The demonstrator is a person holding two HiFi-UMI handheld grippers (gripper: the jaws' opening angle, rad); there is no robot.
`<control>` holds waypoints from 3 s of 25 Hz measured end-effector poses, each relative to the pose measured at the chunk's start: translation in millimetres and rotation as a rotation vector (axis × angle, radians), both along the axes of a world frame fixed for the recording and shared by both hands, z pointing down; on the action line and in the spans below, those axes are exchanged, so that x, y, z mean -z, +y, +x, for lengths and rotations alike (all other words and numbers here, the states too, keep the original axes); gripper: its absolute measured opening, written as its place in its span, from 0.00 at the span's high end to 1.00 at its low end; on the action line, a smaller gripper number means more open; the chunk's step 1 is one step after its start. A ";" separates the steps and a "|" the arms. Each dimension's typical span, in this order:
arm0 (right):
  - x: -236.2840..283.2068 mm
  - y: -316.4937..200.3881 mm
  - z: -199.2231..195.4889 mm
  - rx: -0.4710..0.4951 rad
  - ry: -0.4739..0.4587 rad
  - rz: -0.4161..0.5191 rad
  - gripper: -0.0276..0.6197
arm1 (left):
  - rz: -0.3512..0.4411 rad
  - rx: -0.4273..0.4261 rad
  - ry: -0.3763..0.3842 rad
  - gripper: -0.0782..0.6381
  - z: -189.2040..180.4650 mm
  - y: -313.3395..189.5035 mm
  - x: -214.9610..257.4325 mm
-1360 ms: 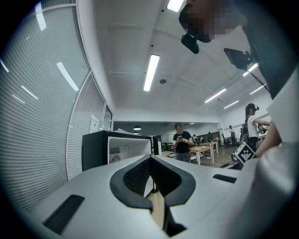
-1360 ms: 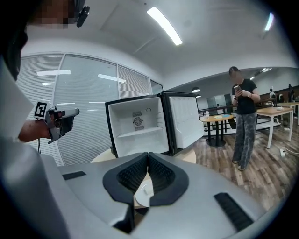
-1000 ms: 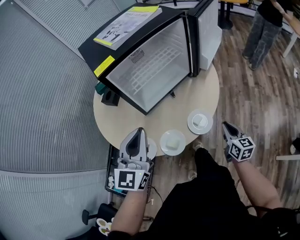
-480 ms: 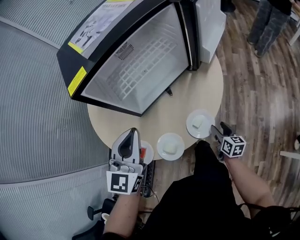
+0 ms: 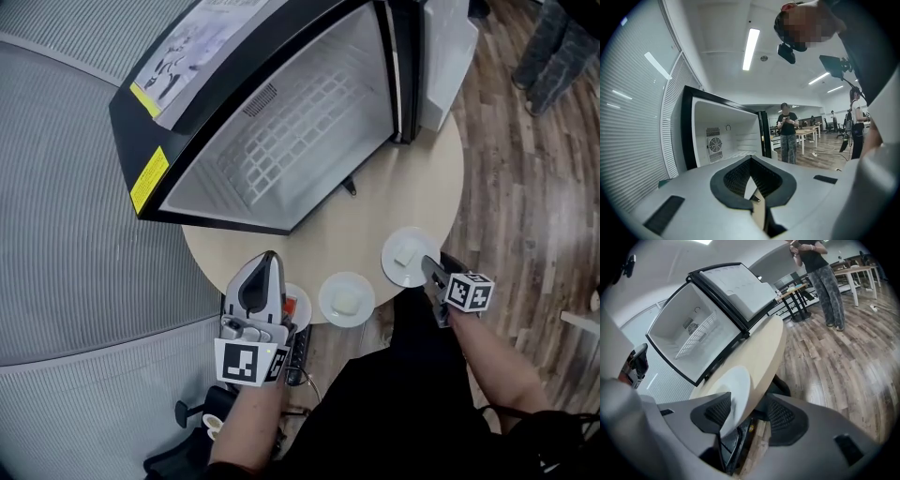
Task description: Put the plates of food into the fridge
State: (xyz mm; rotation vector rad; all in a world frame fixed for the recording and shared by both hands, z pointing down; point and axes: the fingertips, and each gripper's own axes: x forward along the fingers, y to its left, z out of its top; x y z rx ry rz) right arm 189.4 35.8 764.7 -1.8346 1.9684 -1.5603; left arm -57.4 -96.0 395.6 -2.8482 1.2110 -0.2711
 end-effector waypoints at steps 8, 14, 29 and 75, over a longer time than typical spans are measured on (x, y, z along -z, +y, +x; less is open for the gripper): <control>-1.7 -4.1 4.4 -0.021 -0.125 -0.045 0.66 | -0.048 0.028 0.015 0.89 -0.4 -12.3 -15.5; 12.6 -1.1 12.3 -0.031 -0.158 -0.048 0.83 | -0.040 0.043 0.024 0.89 1.1 -20.1 -10.2; 72.5 -45.0 31.3 -0.092 -0.290 0.052 0.92 | 0.037 0.131 0.087 0.89 -11.4 -37.2 22.0; 281.2 -252.2 -119.3 0.197 -0.597 0.219 0.92 | 0.151 0.531 0.100 0.89 -125.3 -54.4 83.0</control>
